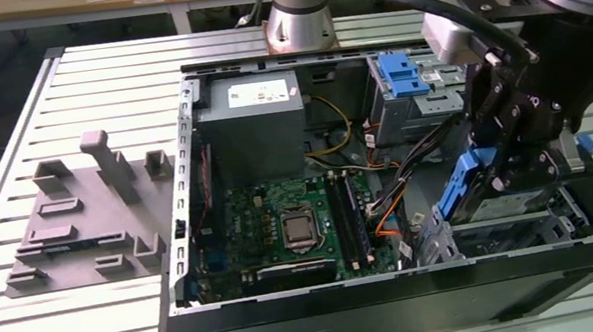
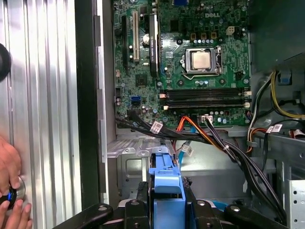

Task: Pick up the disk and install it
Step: 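Insert the disk into the insertion slot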

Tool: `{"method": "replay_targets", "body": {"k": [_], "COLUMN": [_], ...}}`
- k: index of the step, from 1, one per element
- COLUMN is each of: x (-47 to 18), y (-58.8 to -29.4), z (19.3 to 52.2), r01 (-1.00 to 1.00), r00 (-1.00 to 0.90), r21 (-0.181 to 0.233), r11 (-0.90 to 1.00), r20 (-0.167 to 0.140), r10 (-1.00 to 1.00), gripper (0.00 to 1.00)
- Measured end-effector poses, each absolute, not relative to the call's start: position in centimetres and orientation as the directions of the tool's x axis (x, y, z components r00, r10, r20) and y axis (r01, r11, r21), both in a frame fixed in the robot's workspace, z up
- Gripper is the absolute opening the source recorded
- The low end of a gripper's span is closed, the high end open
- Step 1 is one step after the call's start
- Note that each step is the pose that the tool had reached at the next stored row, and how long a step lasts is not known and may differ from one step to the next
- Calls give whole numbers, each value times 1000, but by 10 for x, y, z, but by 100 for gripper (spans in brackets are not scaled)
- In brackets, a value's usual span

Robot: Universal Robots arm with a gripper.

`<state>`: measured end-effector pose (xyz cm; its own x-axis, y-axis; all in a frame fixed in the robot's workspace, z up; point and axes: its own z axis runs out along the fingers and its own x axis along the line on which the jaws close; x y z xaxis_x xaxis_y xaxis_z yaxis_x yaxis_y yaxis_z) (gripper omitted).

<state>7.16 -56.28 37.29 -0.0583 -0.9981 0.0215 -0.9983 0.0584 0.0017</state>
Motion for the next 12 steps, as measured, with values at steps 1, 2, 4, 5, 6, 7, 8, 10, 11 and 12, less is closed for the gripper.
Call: {"method": "replay_targets", "body": {"k": [1,2,4,5,6,7,8,10,11,12], "x": [72,72,72,72,72,72,72,72,72,72], "y": [-563,-563,-563,-563,-563,-563,-563,-563,-563,-563], "z": [372,371,370,369,368,367,365,364,363,362], "r01": [-998,-998,-998,-998,-998,-998,-998,-998,-998,-998], "r00": [-58,-58,-58,-58,-58,-58,-58,-58,-58,-58], "r21": [2,2,2,2,2,2,2,2,2,2], "r11": [58,58,58,58,58,58,58,58,58,58], "r20": [22,21,22,22,21,21,21,22,22,22], "r10": [-998,-998,-998,-998,-998,-998,-998,-998,-998,-998], "gripper": [36,36,36,36,36,36,36,36,36,36]}}
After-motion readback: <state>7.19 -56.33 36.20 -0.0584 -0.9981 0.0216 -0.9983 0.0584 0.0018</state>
